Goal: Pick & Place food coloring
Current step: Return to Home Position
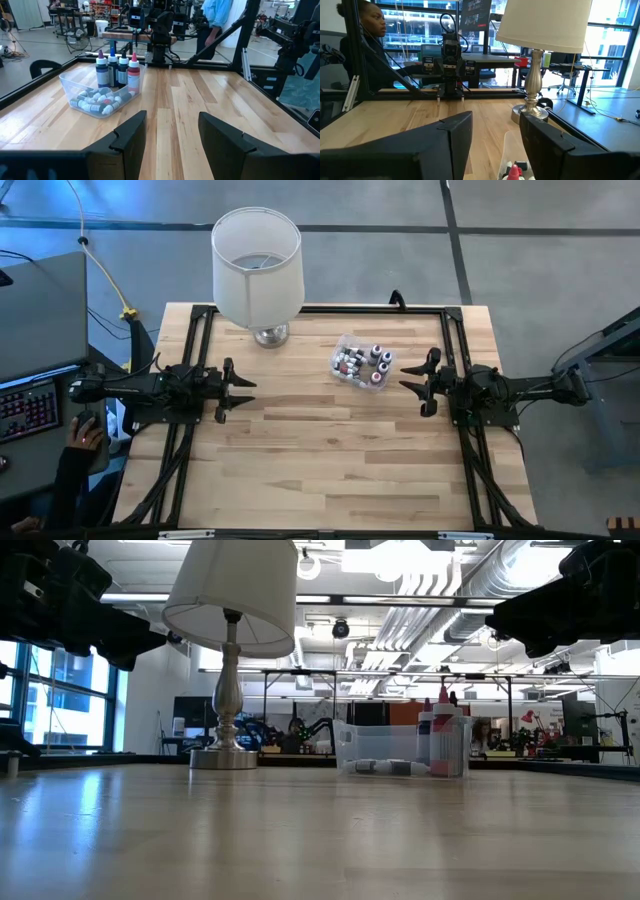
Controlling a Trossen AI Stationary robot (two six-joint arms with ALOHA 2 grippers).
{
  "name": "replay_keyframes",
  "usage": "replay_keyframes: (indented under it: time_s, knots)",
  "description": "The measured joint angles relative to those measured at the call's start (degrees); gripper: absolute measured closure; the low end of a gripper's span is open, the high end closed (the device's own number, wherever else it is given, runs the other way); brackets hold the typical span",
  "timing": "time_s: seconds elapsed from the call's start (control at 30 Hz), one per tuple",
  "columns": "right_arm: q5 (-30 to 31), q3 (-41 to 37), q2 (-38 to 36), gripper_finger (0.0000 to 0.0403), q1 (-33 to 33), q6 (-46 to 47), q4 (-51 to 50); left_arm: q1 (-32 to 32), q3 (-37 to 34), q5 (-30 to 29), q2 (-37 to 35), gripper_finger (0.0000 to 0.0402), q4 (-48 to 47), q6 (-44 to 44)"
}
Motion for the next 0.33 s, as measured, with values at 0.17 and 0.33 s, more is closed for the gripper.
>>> replay_keyframes:
  time_s: [0.17,0.33]
  knots:
    - [0.0,0.0,0.0,0.0249,0.0,0.0,0.0,0.0,0.0,0.0,0.0,0.0224,0.0,0.0]
    - [0.0,0.0,0.0,0.0246,0.0,0.0,0.0,0.0,0.0,0.0,0.0,0.0224,0.0,0.0]
